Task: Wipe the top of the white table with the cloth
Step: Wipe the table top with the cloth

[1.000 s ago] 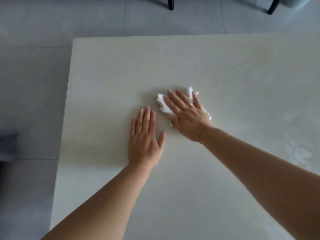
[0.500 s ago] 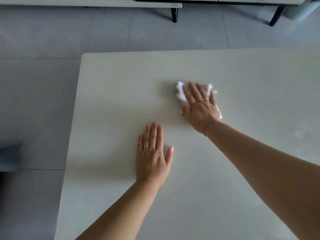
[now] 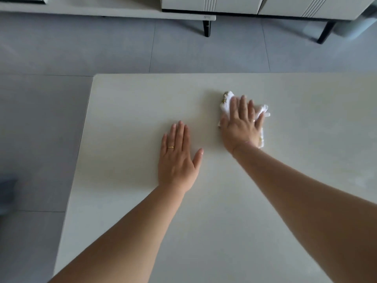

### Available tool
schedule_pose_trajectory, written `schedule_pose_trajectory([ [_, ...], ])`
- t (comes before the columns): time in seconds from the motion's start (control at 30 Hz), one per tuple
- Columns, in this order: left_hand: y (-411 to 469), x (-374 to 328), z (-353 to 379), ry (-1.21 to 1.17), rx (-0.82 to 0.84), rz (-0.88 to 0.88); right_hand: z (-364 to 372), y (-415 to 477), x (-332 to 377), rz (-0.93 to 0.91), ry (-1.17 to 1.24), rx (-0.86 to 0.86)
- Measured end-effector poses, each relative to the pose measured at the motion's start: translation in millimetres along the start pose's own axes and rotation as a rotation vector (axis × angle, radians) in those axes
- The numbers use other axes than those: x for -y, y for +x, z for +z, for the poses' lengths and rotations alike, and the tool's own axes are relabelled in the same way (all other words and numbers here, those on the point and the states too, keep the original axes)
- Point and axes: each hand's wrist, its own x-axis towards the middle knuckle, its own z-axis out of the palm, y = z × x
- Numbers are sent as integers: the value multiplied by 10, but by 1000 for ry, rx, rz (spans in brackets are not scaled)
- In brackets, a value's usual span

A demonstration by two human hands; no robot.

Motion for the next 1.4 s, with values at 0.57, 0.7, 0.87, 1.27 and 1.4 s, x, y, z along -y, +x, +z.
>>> schedule_pose_trajectory([
  [0.57, 7, -39, -27, -47, 8, -36, 52, 143, 779, -387, 54, 59],
  [0.7, -3, -31, -33, -58, -1, -20, -99, 609, 371, -502, -50, 43],
  [0.87, 8, -30, -5, -76, 4, -28, -65, 775, 523, 27, 40, -12],
  [1.27, -5, -11, -8, -74, 11, -17, -203, 1112, 16, -267, -27, 16],
  [1.4, 14, -11, -2, -70, 0, -18, -219, 1108, -1, 124, 13, 10],
])
